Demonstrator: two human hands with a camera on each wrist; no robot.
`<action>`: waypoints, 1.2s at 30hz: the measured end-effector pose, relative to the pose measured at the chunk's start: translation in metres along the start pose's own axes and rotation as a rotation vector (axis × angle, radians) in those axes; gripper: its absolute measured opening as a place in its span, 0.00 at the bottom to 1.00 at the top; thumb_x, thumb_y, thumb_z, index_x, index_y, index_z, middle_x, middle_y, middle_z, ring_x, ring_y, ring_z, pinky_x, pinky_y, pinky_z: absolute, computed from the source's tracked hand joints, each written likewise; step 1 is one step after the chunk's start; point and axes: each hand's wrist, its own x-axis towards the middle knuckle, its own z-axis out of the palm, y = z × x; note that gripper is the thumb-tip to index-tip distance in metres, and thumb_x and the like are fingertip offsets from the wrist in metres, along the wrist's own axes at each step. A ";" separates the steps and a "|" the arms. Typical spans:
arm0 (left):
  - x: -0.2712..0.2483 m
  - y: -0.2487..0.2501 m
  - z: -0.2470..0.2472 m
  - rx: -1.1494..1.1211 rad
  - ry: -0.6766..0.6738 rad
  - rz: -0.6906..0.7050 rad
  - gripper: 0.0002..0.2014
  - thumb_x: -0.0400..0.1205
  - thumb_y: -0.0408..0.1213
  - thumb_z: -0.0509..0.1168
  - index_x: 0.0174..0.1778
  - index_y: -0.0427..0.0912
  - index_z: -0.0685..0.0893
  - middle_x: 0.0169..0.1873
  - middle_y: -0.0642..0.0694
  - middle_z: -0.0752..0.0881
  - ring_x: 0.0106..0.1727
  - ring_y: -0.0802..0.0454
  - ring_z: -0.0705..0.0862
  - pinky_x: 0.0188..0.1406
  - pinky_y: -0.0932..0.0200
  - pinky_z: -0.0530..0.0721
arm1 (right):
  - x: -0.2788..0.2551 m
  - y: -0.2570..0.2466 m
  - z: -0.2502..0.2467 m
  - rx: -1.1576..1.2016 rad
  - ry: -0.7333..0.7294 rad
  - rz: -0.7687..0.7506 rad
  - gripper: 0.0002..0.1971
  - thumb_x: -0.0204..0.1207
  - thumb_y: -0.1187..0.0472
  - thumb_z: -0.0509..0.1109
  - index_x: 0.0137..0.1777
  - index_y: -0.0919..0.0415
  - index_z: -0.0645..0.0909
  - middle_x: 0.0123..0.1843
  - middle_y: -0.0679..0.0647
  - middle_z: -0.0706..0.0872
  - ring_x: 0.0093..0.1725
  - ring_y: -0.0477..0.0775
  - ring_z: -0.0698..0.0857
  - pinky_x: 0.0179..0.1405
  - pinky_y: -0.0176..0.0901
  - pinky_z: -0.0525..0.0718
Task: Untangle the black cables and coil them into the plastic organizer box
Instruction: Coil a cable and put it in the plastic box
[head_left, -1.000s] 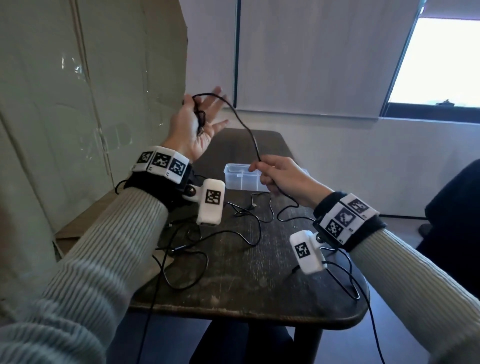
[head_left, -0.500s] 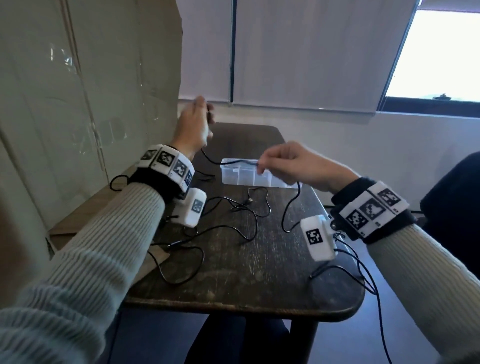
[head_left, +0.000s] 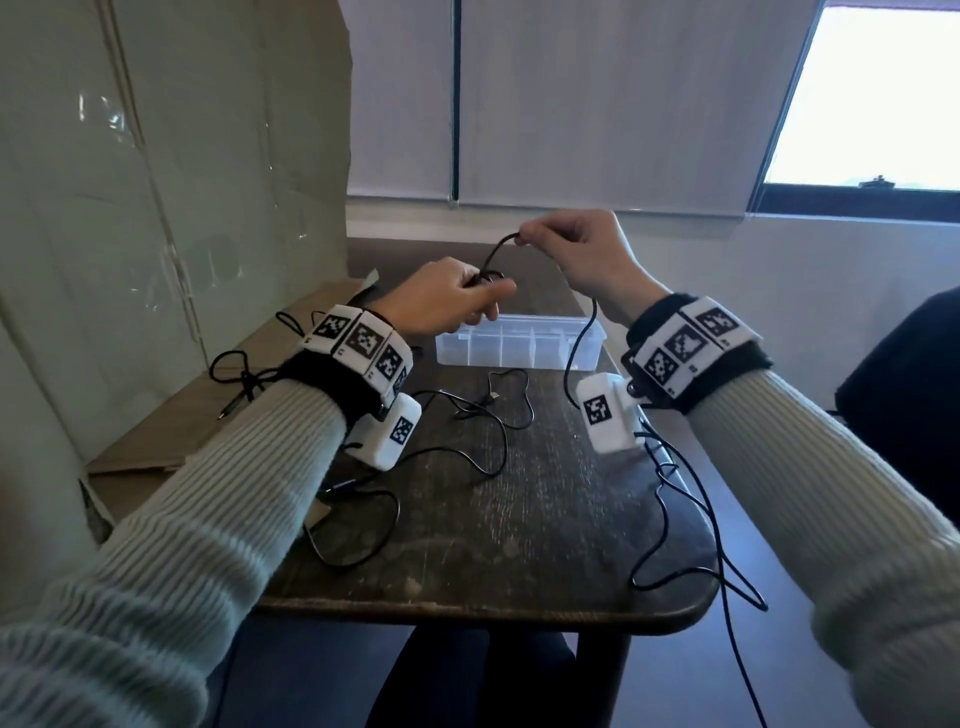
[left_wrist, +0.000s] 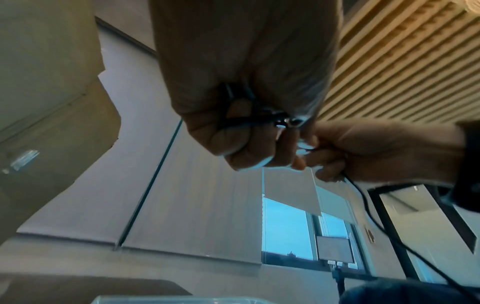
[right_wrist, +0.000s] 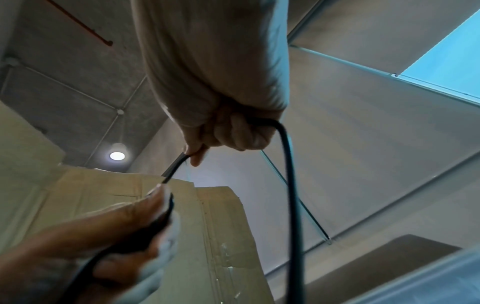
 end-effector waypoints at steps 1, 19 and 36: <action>0.001 -0.002 -0.001 -0.154 0.011 -0.023 0.22 0.84 0.54 0.60 0.33 0.41 0.84 0.20 0.55 0.78 0.24 0.58 0.76 0.27 0.63 0.74 | 0.001 0.002 0.000 0.018 -0.010 0.016 0.08 0.80 0.59 0.71 0.49 0.63 0.88 0.23 0.35 0.83 0.24 0.29 0.78 0.28 0.22 0.73; 0.008 -0.012 -0.017 -1.172 0.245 -0.241 0.21 0.90 0.51 0.43 0.34 0.49 0.70 0.44 0.49 0.92 0.53 0.54 0.90 0.69 0.30 0.65 | -0.077 0.103 -0.024 -0.971 -1.000 0.538 0.33 0.77 0.37 0.65 0.79 0.50 0.68 0.78 0.52 0.74 0.74 0.57 0.75 0.69 0.51 0.78; 0.009 0.015 0.005 -0.889 0.313 -0.229 0.19 0.89 0.49 0.52 0.42 0.41 0.80 0.35 0.47 0.83 0.29 0.56 0.78 0.20 0.65 0.73 | -0.018 -0.003 -0.005 0.010 -0.328 0.274 0.27 0.80 0.50 0.68 0.73 0.65 0.70 0.65 0.61 0.84 0.54 0.54 0.88 0.53 0.49 0.89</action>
